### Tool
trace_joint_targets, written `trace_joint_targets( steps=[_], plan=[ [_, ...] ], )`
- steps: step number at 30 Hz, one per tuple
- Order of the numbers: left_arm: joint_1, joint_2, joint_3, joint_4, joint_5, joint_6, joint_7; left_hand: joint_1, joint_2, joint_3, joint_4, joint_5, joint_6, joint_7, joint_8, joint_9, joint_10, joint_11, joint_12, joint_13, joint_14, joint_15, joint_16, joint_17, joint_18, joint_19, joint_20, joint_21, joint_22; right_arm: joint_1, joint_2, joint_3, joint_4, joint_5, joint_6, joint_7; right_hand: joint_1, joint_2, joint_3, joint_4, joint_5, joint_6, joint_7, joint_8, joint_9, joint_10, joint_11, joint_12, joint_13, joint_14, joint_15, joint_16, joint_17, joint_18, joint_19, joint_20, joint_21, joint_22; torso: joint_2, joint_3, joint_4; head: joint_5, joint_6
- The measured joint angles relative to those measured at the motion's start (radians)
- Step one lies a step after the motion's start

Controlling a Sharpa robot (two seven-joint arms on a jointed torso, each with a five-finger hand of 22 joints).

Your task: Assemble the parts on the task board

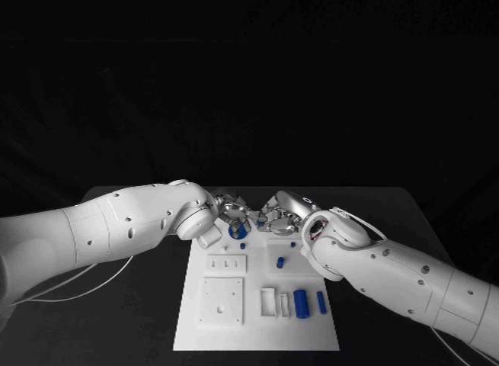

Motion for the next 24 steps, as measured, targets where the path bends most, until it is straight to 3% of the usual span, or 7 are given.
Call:
trace_joint_targets(
  steps=[10,17,18,20,21,22,24],
  plan=[
    [-0.002,-0.002,0.0,0.003,0.005,0.002,0.002,0.039,0.039,0.058,-0.058,0.071,-0.003,0.002,-0.008,-0.003,0.0,0.0,-0.007,-0.005,0.0,0.0,0.004,0.004,0.0,0.0,0.0,0.0,0.008,0.001,0.003,-0.004,-0.006,0.0,0.003,0.0,0.001,-0.001,0.0,0.0,0.0,-0.001,-0.002,0.004,0.0,0.0,0.0,0.0,0.0,0.0,0.0,0.0,0.0,0.0,0.0,0.0,0.0,0.0,0.0,-0.0001,0.0008,-0.002,-0.003],
    [-0.002,-0.005,0.0,0.007,0.012,0.004,0.005,0.049,0.051,0.089,-0.085,0.095,-0.006,0.002,0.012,-0.003,0.011,-0.008,-0.022,-0.017,0.0,0.0,0.011,0.01,0.0,-0.004,-0.004,0.003,0.019,0.001,0.005,-0.004,-0.008,0.0,0.005,0.0,-0.004,-0.006,0.0,0.0,0.0,0.002,-0.005,0.004,0.0,0.0,0.0,0.0,0.0,0.0,0.0,0.0,0.0,0.0,0.0,0.0,0.0,0.0,-0.001,-0.0001,0.0007,-0.003,-0.004],
    [-0.002,-0.006,0.0,0.007,0.013,0.004,0.005,0.047,0.052,0.101,-0.084,0.086,-0.006,0.002,0.012,-0.004,0.011,-0.008,-0.023,-0.019,0.0,0.0,0.011,0.011,0.0,-0.004,-0.004,0.005,0.021,0.001,0.005,-0.004,-0.008,0.0,0.005,0.001,-0.004,-0.006,0.0,0.0,0.0,0.002,-0.005,0.004,0.0,0.0,0.0,0.0,0.0,0.0,0.0,0.0,0.0,0.0,0.0,0.0,0.0,0.0,-0.001,0.0,0.0006,-0.003,-0.004],
    [-0.002,-0.006,0.0,0.008,0.015,0.004,0.007,0.043,0.052,0.153,-0.078,0.003,-0.005,0.004,-0.001,-0.004,0.013,-0.007,-0.027,-0.02,0.0,0.0,0.011,0.013,0.0,-0.004,-0.004,0.008,0.026,0.001,0.005,-0.004,-0.009,0.0,0.005,0.001,-0.004,-0.006,0.0,0.0,0.0,0.002,-0.005,0.004,0.0,0.0,0.0,0.0,0.0,0.0,0.0,0.0,0.0,0.0,0.0,0.0,0.0,0.0,-0.001,-0.0001,0.0006,-0.003,-0.004],
    [-0.002,-0.006,0.0,0.008,0.015,0.004,0.007,0.0,0.018,0.295,-0.079,-0.027,0.001,0.01,-0.027,-0.004,0.025,-0.008,-0.027,-0.02,0.001,-0.001,0.011,0.016,0.0,-0.004,-0.004,0.013,0.033,0.001,0.005,-0.004,-0.01,0.0,0.005,0.001,-0.004,-0.006,0.0,0.0,0.0,0.002,-0.006,0.003,0.0,0.0,0.0,0.0,0.0,0.0,0.0,0.0,0.0,0.0,0.0,0.0,0.0,0.0,-0.001,0.0,0.0006,-0.003,-0.004],
    [-0.002,-0.006,0.0,0.009,0.016,0.004,0.008,-0.011,0.009,0.341,-0.092,-0.038,0.004,0.013,-0.035,-0.003,0.026,-0.007,-0.027,-0.019,0.002,-0.002,0.011,0.016,0.0,-0.004,-0.004,0.014,0.035,0.001,0.005,-0.004,-0.01,0.0,0.006,0.001,-0.004,-0.006,0.0,0.0,0.0,0.003,-0.007,0.003,0.0,0.0,0.0,0.0,0.0,0.0,0.0,0.0,0.0,0.0,0.0,0.0,0.0,0.0,-0.001,0.0003,0.0005,-0.003,-0.004],
    [-0.002,-0.006,0.0,0.009,0.017,0.004,0.008,-0.014,0.007,0.347,-0.087,-0.039,0.004,0.013,-0.044,-0.002,0.026,-0.007,-0.027,-0.015,0.002,-0.002,0.011,0.017,0.0,-0.004,-0.004,0.015,0.037,0.001,0.005,-0.004,-0.01,0.0,0.006,0.001,-0.004,-0.006,-0.004,0.003,0.0,0.005,-0.008,0.003,0.0,0.0,0.0,0.0,0.0,0.0,0.0,-0.004,-0.001,0.0,0.0,0.0,0.0,0.0,-0.001,0.0006,0.0005,-0.004,-0.005]
  ],
)
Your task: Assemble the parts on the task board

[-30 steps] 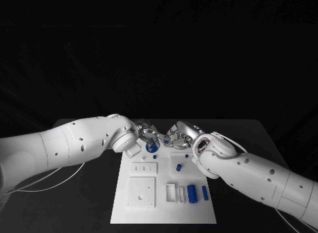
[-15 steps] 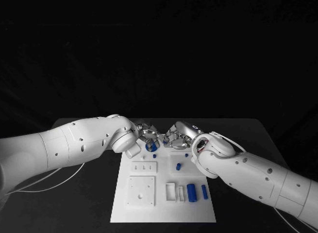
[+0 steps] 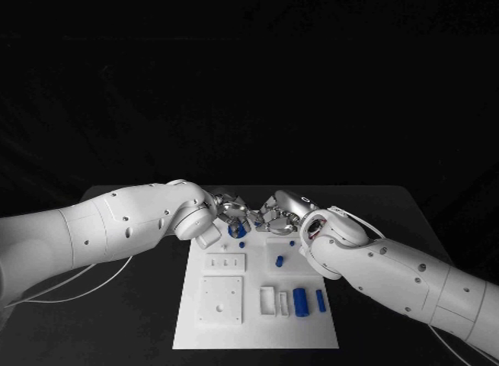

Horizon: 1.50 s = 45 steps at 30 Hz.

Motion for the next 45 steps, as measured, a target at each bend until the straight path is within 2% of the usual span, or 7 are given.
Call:
trace_joint_targets(
  steps=[7,12,15,26,36,43,45],
  plan=[
    [0.0,-0.001,0.0,0.001,0.004,-0.001,0.0,-0.015,-0.015,0.02,-0.014,0.031,0.007,0.007,-0.015,0.043,0.005,-0.005,0.005,0.01,0.005,-0.005,0.008,0.008,0.0,0.004,-0.004,0.001,0.007,0.0,-0.001,0.0,0.0,0.001,-0.001,0.002,-0.013,-0.013,-0.046,0.023,0.02,-0.019,-0.002,0.0,0.0,0.0,0.0,-0.012,-0.007,0.0,0.0,-0.008,-0.007,0.0,0.0,0.0,-0.011,0.0,0.0,0.0007,0.0001,0.0,-0.001],
    [0.001,-0.002,0.001,0.002,0.006,-0.003,0.0,-0.039,-0.019,0.074,-0.064,0.044,0.012,0.012,-0.026,0.042,0.009,-0.009,0.009,0.017,0.009,-0.009,0.018,0.017,0.0,0.004,-0.004,0.001,0.013,-0.001,-0.008,-0.002,0.002,0.004,-0.011,0.009,-0.013,-0.045,-0.169,0.08,0.051,-0.114,0.023,0.009,-0.001,-0.024,0.017,-0.047,-0.035,-0.006,0.005,-0.036,-0.027,0.0,-0.002,0.002,-0.05,0.0,0.0,0.0015,-0.0004,0.001,0.0],
    [0.001,-0.005,0.001,0.004,0.007,-0.003,-0.001,-0.053,-0.019,0.076,-0.067,0.066,0.013,0.013,-0.032,0.043,0.012,-0.012,0.016,0.023,0.009,-0.009,0.027,0.025,0.0,0.007,-0.007,0.009,0.02,-0.001,-0.02,-0.002,0.009,0.008,-0.026,0.016,0.016,-0.05,-0.226,0.115,0.052,-0.138,0.034,0.009,-0.002,-0.029,0.022,-0.053,-0.049,-0.008,0.008,-0.042,-0.034,0.0,-0.004,0.004,-0.069,0.0,0.0,0.0017,-0.0008,0.003,0.0],
    [0.001,-0.025,0.001,0.005,0.005,-0.005,-0.009,-0.086,-0.025,0.092,-0.092,0.11,0.023,0.023,-0.037,0.081,0.021,-0.011,0.02,0.039,0.018,-0.017,0.043,0.05,0.0,0.007,-0.015,0.017,0.033,-0.007,-0.118,0.005,0.075,0.026,-0.089,0.044,0.035,-0.061,-0.259,0.149,0.077,-0.149,0.038,0.009,-0.002,-0.036,0.022,-0.06,-0.07,-0.008,0.008,-0.049,-0.043,0.0,0.0,0.007,-0.087,0.0,-0.002,0.0026,-0.0023,0.008,0.002],
    [-0.002,-0.056,0.0,0.013,-0.017,-0.02,-0.029,-0.097,-0.034,0.101,-0.102,0.116,0.036,0.036,-0.043,0.095,0.025,-0.022,0.054,0.067,0.043,-0.032,0.062,0.086,0.0,0.03,-0.032,0.026,0.046,-0.011,-0.258,0.038,0.16,0.087,-0.106,0.109,0.042,-0.055,-0.263,0.139,0.099,-0.149,0.038,0.009,-0.002,-0.049,0.023,-0.071,-0.08,-0.012,0.012,-0.064,-0.05,0.0,0.0,0.007,-0.107,0.0,-0.007,0.0051,-0.013,0.025,-0.004],
    [-0.014,-0.075,-0.001,0.034,-0.063,-0.042,-0.05,-0.1,-0.037,0.091,-0.092,0.108,0.04,0.038,-0.044,0.102,0.025,-0.029,0.113,0.086,0.083,-0.039,0.082,0.192,0.0,0.061,-0.043,0.005,0.069,-0.011,-0.288,0.071,0.166,0.147,-0.11,0.139,0.042,-0.055,-0.263,0.139,0.114,-0.149,0.038,0.009,-0.002,-0.048,0.023,-0.071,-0.082,-0.012,0.012,-0.063,-0.05,0.0,0.0,0.007,-0.107,0.0,-0.017,0.0109,-0.0214,0.038,-0.021],
    [-0.019,-0.081,-0.001,0.041,-0.081,-0.051,-0.058,-0.107,-0.044,0.091,-0.093,0.128,0.04,0.038,-0.046,0.128,0.025,-0.029,0.131,0.095,0.099,-0.044,0.088,0.221,0.0,0.073,-0.046,0.005,0.074,-0.011,-0.29,0.078,0.158,0.163,-0.113,0.146,0.042,-0.055,-0.263,0.139,0.122,-0.149,0.038,0.009,-0.002,-0.048,0.023,-0.071,-0.084,-0.012,0.012,-0.063,-0.052,0.0,0.0,0.007,-0.107,0.0,-0.02,0.0119,-0.0221,0.042,-0.026]
  ],
)
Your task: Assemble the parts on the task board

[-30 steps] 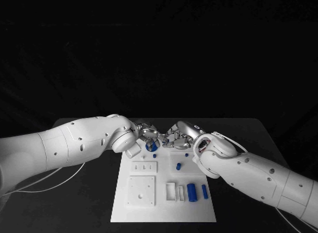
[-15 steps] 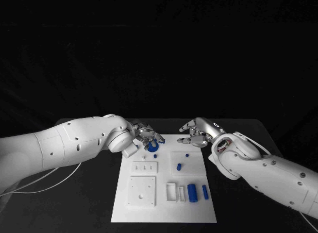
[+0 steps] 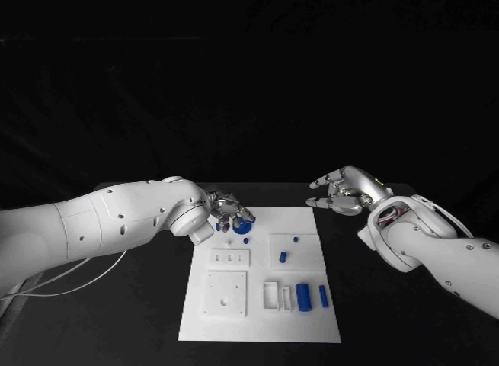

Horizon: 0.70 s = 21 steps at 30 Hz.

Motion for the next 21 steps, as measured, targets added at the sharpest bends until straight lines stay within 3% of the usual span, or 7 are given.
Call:
trace_joint_targets(
  steps=[1,4,7,10,15,17,21],
  plan=[
    [-0.002,-0.002,0.0,0.003,-0.01,-0.005,-0.004,-0.005,-0.005,0.0,0.0,0.016,0.0,0.0,0.001,0.04,0.0,0.0,0.012,0.005,0.009,-0.001,0.005,0.019,0.0,0.006,-0.001,0.0,0.004,0.0,0.0,0.003,-0.006,0.009,-0.002,0.004,0.0,0.0,0.0,0.0,0.003,0.0,0.0,0.0,0.0,0.0,0.0,0.0,-0.001,0.0,0.0,-0.003,-0.002,0.0,0.0,0.0,-0.006,0.0,-0.002,0.0007,0.0,0.002,-0.004],
    [-0.011,-0.009,-0.001,0.013,-0.045,-0.025,-0.02,-0.022,-0.005,0.004,-0.005,0.037,0.001,-0.001,0.007,0.051,0.0,0.0,0.026,0.007,0.017,0.0,0.005,0.063,0.0,0.013,0.0,-0.016,0.019,0.0,0.001,0.012,-0.034,0.044,-0.012,0.018,0.0,0.0,-0.007,-0.007,0.02,0.0,0.0,0.0,0.0,-0.011,0.001,-0.018,-0.014,-0.009,0.007,-0.027,-0.018,0.0,-0.006,0.006,-0.054,0.0,-0.006,0.0024,0.001,0.009,-0.014],
    [-0.02,-0.015,-0.001,0.023,-0.08,-0.045,-0.037,-0.036,-0.003,0.013,-0.014,0.046,0.001,-0.001,0.012,0.06,0.0,0.0,0.036,0.002,0.028,-0.004,0.005,0.102,0.0,0.017,0.003,-0.023,0.033,0.0,0.005,0.018,-0.071,0.093,-0.026,0.035,-0.009,0.019,-0.045,-0.014,0.045,-0.003,0.0,0.0,0.0,-0.073,0.001,-0.173,-0.153,-0.049,0.006,-0.161,-0.138,0.016,-0.052,0.012,-0.318,-0.007,-0.012,0.0036,0.0026,0.015,-0.024],
    [-0.032,-0.02,0.0,0.029,-0.111,-0.063,-0.053,-0.043,-0.002,0.018,-0.019,0.047,0.001,-0.001,0.012,0.067,0.0,0.0,0.044,-0.005,0.035,-0.004,0.0,0.126,0.0,0.02,0.006,-0.031,0.048,0.002,0.011,0.02,-0.107,0.157,-0.041,0.057,-0.005,0.04,-0.078,-0.033,0.051,-0.005,0.001,0.0,0.0,-0.089,0.002,-0.25,-0.267,-0.077,0.01,-0.222,-0.23,0.024,-0.079,0.016,-0.541,-0.091,-0.016,0.0043,0.0035,0.02,-0.034],
    [-0.057,-0.025,0.0,0.034,-0.146,-0.09,-0.075,-0.047,-0.004,0.019,-0.02,0.047,0.001,-0.001,0.008,0.089,0.0,0.0,0.055,-0.019,0.04,-0.002,-0.004,0.155,0.0,0.027,0.006,-0.049,0.072,0.009,0.024,0.023,-0.15,0.27,-0.064,0.097,-0.006,0.048,-0.091,-0.047,0.076,-0.018,0.011,0.0,0.0,-0.12,0.013,-0.341,-0.42,-0.152,0.029,-0.29,-0.343,0.031,-0.128,0.034,-0.658,-0.189,-0.02,0.0068,0.0042,0.023,-0.05],
    [-0.071,-0.027,0.0,0.037,-0.158,-0.101,-0.083,-0.047,-0.005,0.019,-0.02,0.05,0.001,-0.001,0.006,0.089,0.0,0.0,0.06,-0.026,0.043,-0.003,-0.01,0.166,0.0,0.033,0.008,-0.058,0.086,0.012,0.029,0.025,-0.163,0.319,-0.074,0.116,-0.006,0.048,-0.095,-0.051,0.081,-0.021,0.013,0.0,0.0,-0.128,0.02,-0.38,-0.478,-0.191,0.039,-0.318,-0.38,0.015,-0.162,0.042,-0.692,-0.222,-0.021,0.0081,0.0045,0.024,-0.057],
    [-0.099,-0.029,-0.001,0.037,-0.18,-0.121,-0.096,-0.047,-0.005,0.022,-0.023,0.051,0.001,-0.001,0.006,0.089,0.0,0.0,0.067,-0.03,0.047,-0.002,-0.01,0.177,0.0,0.037,0.009,-0.067,0.101,0.021,0.043,0.027,-0.184,0.408,-0.085,0.151,-0.004,0.065,-0.097,-0.054,0.103,-0.034,0.027,0.0,0.0,-0.132,0.047,-0.571,-0.707,-0.301,0.083,-0.433,-0.51,0.0,-0.27,0.082,-0.782,-0.336,-0.021,0.0087,0.0047,0.025,-0.067]
  ],
)
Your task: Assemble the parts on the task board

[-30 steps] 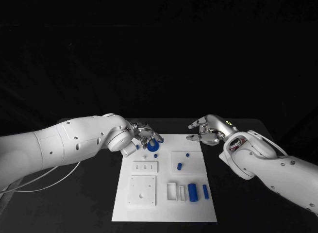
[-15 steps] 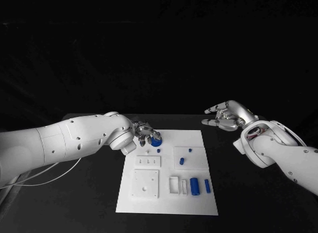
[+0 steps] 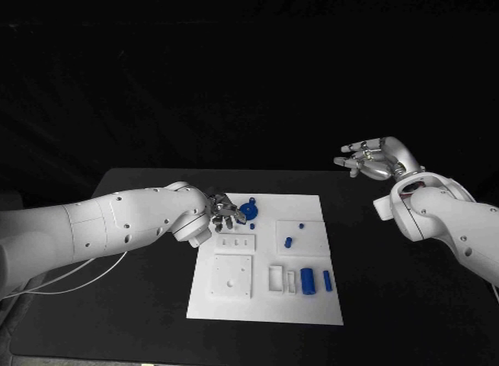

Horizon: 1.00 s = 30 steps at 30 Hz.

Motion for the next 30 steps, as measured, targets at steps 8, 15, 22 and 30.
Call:
trace_joint_targets(
  steps=[8,15,22,30],
  plan=[
    [-0.045,0.0,0.0,0.0,-0.03,-0.039,-0.019,-0.014,0.003,0.002,-0.002,0.004,0.0,0.0,-0.003,0.015,0.003,-0.003,0.008,-0.004,0.004,0.004,0.0,0.014,0.0,0.007,0.007,-0.018,0.031,0.019,0.022,0.002,-0.041,0.172,-0.004,0.082,-0.027,0.027,0.042,-0.06,0.016,-0.039,0.02,-0.006,-0.002,0.06,0.054,-0.367,-0.389,0.021,0.075,-0.329,-0.475,0.009,-0.096,0.086,-0.014,-0.596,0.0,-0.0019,0.0,-0.003,-0.014],
    [-0.064,0.0,0.0,-0.002,-0.047,-0.063,-0.028,-0.013,0.004,-0.002,-0.006,0.005,0.0,0.0,-0.003,0.036,0.003,-0.003,0.018,-0.007,0.009,0.002,0.003,0.025,0.01,0.014,0.007,-0.035,0.057,0.026,0.028,0.002,-0.056,0.256,-0.003,0.131,-0.038,0.038,0.032,-0.083,0.023,-0.041,0.02,-0.006,-0.002,0.055,0.059,-0.378,-0.391,0.031,0.08,-0.38,-0.515,0.008,-0.081,0.091,0.019,-0.845,0.001,-0.0033,-0.0006,-0.002,-0.023],
    [-0.073,0.005,0.0,-0.01,-0.061,-0.069,-0.031,-0.017,0.007,0.007,-0.015,0.031,0.0,0.0,-0.002,0.036,0.003,-0.003,0.02,-0.007,0.009,0.002,0.007,0.028,0.009,0.02,0.012,-0.051,0.077,0.028,0.034,0.002,-0.06,0.289,-0.004,0.158,-0.042,0.042,0.04,-0.091,0.027,-0.024,0.018,-0.006,-0.002,0.055,0.059,-0.382,-0.391,0.031,0.08,-0.38,-0.515,0.008,-0.076,0.086,0.039,-0.873,0.0,-0.0035,-0.0011,-0.001,-0.03],
    [-0.076,0.016,0.0,-0.02,-0.08,-0.067,-0.032,-0.019,0.008,0.007,-0.016,0.031,0.0,0.0,-0.002,0.036,0.003,-0.003,0.033,-0.006,0.012,0.006,0.015,0.04,0.009,0.026,0.012,-0.065,0.099,0.029,0.037,0.002,-0.062,0.305,-0.004,0.176,-0.048,0.042,0.044,-0.096,0.031,-0.024,0.017,-0.006,-0.002,0.055,0.059,-0.382,-0.391,0.031,0.08,-0.38,-0.515,0.008,-0.076,0.086,0.045,-0.882,-0.001,-0.0037,-0.0018,-0.005,-0.035]
  ],
)
